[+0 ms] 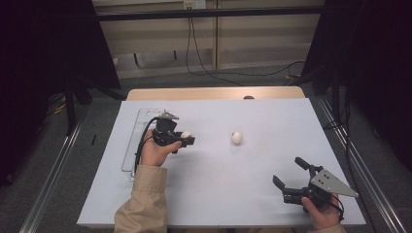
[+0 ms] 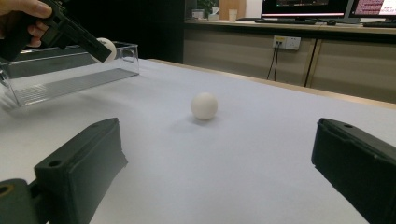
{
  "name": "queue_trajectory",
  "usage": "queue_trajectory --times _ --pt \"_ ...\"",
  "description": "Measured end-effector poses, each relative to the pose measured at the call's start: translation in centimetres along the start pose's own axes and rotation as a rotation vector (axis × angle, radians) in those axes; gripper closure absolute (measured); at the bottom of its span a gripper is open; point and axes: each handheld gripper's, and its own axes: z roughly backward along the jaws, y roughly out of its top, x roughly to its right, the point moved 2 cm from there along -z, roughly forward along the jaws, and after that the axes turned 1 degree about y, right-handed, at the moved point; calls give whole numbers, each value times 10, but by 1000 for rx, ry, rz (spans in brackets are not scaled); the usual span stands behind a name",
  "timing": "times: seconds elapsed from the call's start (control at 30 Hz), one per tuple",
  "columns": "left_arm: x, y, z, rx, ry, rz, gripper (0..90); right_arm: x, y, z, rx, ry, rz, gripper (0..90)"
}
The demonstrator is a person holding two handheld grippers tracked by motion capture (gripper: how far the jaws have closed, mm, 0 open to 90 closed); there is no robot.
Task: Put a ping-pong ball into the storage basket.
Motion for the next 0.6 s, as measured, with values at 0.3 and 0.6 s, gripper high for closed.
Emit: queue_trajectory --times 0.3,0.6 --pt "-3 -1 3 4 13 9 510 0 0 0 3 0 4 16" --pt "-8 -2 8 1 27 7 510 0 0 0 4 -1 2 16"
